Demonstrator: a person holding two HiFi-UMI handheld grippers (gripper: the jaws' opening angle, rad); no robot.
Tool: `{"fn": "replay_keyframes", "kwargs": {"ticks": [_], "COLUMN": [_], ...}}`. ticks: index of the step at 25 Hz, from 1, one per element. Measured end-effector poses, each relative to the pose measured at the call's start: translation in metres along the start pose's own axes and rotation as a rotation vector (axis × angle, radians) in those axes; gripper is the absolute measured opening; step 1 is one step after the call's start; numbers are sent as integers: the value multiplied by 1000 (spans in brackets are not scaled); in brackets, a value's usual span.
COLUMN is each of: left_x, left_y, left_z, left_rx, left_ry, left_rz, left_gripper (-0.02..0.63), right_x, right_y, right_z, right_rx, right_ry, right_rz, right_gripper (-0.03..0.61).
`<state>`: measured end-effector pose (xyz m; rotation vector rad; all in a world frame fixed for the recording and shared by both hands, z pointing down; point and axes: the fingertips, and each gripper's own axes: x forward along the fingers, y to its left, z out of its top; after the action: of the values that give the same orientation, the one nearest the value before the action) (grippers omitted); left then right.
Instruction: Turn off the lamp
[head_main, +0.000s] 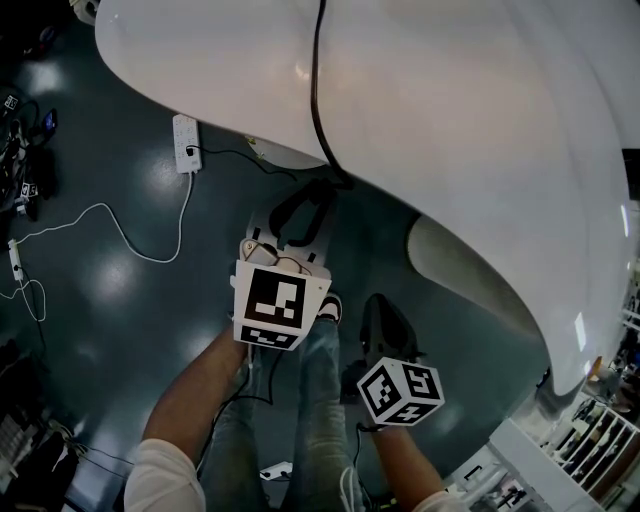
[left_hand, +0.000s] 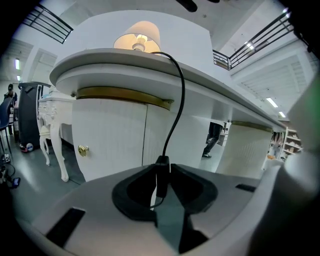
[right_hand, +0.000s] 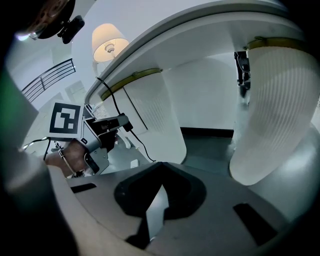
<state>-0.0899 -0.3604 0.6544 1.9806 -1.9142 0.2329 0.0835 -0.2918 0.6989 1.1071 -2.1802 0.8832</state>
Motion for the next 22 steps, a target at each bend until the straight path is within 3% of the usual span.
{"fn": "replay_keyframes", "kwargs": {"ticks": [22], "left_x": [-7], "left_y": [-2], "left_z": [0], "left_rx": [-14], "left_ry": [-18], "left_rz": [28], "left_gripper": [74], "right_x": [-7], "right_y": [-6], "right_z": [-5], "right_rx": [1], "right_ry": [-2], "right_rz": [0], "right_gripper": [-2]}}
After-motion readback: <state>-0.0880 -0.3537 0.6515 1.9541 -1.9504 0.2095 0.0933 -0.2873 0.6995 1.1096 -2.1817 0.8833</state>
